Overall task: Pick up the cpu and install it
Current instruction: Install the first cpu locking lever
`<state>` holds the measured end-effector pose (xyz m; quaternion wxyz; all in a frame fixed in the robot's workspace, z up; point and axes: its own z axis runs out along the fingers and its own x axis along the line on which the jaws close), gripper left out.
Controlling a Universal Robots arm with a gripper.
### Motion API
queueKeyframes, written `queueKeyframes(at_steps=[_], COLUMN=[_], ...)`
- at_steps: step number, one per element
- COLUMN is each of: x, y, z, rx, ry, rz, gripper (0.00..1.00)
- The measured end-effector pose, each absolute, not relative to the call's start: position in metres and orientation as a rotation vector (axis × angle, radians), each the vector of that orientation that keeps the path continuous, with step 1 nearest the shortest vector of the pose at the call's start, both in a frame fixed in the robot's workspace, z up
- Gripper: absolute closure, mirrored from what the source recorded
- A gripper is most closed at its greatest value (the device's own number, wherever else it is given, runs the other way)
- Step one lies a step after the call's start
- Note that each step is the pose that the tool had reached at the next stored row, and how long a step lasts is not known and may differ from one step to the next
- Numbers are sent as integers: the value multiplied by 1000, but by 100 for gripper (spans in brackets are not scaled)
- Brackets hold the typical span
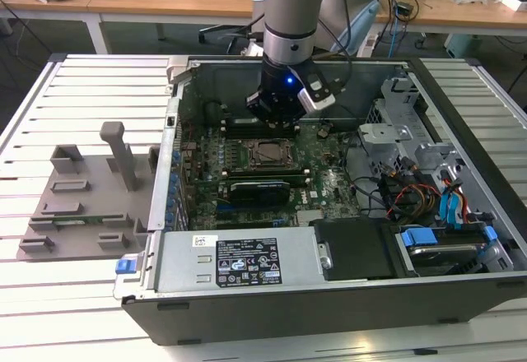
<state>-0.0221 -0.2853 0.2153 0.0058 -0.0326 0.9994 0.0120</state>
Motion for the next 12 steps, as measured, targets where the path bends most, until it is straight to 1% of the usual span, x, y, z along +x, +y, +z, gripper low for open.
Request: queueKeyframes(at_steps=[4, 12], x=[-22, -22], y=[-286, -287], z=[217, 218], rx=[-102, -103], ry=[3129, 3130], rz=[0, -33], gripper=[89, 89])
